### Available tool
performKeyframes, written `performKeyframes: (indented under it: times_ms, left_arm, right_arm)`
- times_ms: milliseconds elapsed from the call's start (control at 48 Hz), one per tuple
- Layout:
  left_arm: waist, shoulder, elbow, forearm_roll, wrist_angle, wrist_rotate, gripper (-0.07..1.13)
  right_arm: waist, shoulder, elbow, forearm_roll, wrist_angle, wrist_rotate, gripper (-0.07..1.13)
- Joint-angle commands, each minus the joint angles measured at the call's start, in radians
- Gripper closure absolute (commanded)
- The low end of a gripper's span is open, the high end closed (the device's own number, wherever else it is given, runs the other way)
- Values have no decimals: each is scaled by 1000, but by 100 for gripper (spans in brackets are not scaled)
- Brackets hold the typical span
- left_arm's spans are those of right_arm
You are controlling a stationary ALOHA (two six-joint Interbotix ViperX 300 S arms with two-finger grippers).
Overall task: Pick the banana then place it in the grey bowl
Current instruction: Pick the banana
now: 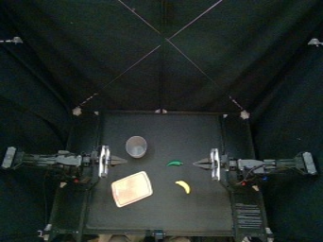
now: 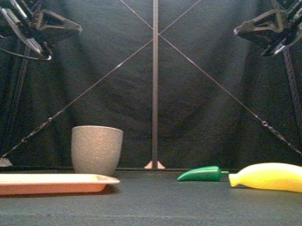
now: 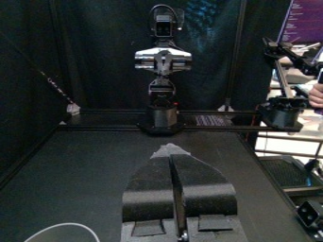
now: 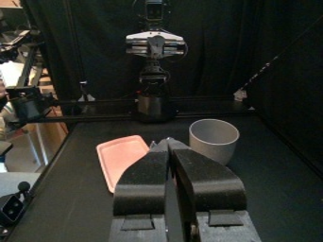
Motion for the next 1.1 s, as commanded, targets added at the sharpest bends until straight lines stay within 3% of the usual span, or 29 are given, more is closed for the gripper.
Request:
performKeyframes:
  times_ms: [21,229,417,562,729,833,896,1104]
  left_arm:
    - [5,12,-5,0,-6,-2,107]
    - [3,12,0,-2,-5,-5,108]
    - [3,14,17,-2,-5,-3,108]
    - [5,14,18,-2,-5,-3,108]
    - [5,14,20,-2,-5,-3,108]
    - [6,14,20,-2,-5,-2,108]
    - [8,14,21,-2,-5,-2,108]
    - [12,14,29,-2,-5,-2,108]
  right_arm:
    - [2,43,-2,5,0,8,106]
    - [8,207,8,54,51,64,105]
    - [12,394,-12,190,201,158,98]
    - [25,511,-58,238,311,207,76]
    - [35,600,-114,253,391,216,31]
    - [34,635,-137,264,413,215,9]
    - [35,658,-149,267,419,215,4]
    - [55,733,-187,267,472,215,4]
